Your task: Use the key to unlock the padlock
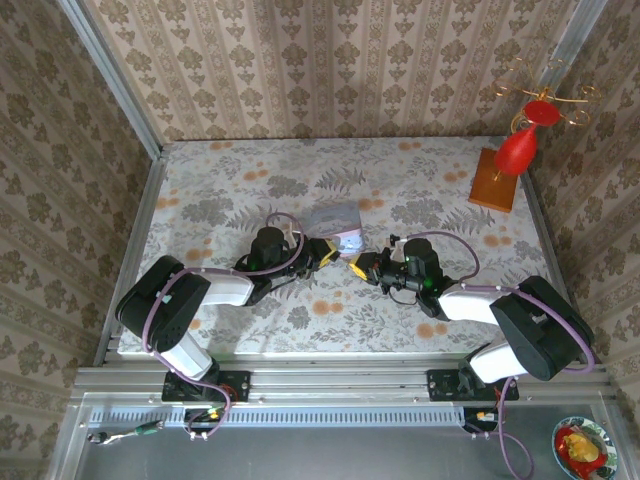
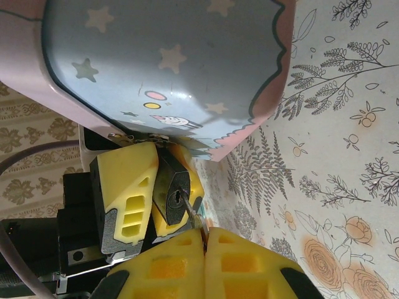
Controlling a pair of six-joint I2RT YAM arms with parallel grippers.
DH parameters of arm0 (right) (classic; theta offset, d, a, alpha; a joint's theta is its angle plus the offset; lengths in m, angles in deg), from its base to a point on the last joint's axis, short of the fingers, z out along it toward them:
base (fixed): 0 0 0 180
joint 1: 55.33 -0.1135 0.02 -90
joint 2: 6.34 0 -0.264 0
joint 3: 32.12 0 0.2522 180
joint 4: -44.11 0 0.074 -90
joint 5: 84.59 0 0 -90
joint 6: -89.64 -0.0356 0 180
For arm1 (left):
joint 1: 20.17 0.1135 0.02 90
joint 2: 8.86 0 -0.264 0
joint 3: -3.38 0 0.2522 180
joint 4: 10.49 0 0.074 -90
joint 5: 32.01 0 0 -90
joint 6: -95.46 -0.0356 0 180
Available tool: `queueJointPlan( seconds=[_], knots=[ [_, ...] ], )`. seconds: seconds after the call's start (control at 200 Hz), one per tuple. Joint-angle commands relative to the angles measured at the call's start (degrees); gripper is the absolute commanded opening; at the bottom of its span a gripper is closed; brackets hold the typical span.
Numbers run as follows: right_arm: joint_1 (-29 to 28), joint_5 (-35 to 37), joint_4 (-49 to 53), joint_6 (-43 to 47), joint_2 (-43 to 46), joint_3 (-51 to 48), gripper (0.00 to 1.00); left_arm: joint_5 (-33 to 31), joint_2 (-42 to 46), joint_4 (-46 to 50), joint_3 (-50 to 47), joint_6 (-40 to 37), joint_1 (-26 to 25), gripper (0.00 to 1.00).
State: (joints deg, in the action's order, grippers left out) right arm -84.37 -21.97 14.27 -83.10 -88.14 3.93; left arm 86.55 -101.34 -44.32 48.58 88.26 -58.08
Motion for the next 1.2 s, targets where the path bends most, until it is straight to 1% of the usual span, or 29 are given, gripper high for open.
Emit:
queueJointPlan(
  seconds=[0.0, 0.51, 1.005, 1.195],
  knots=[
    [-0.57, 0.78, -2.11, -0.48, 1.03, -0.40, 0.00, 0.34, 2.35, -4.31, -0.07, 0.16, -0.67, 0.00],
    [-0.93, 2.16, -2.29, -0.45, 1.73, -0.62, 0.00, 0.52, 2.31, -4.35, 0.11, 0.53, -0.83, 0.00],
    [-0.85, 1.28, -4.98, -0.99, -1.39, 0.10, 0.00, 0.80, 2.99, -4.88, 0.88, 1.35, -2.10, 0.00],
    [-0.32, -0.47, -6.88, -2.14, -3.59, 1.35, 0.00, 0.70, 3.26, -4.98, 1.12, 1.46, -2.67, 0.00]
  ],
)
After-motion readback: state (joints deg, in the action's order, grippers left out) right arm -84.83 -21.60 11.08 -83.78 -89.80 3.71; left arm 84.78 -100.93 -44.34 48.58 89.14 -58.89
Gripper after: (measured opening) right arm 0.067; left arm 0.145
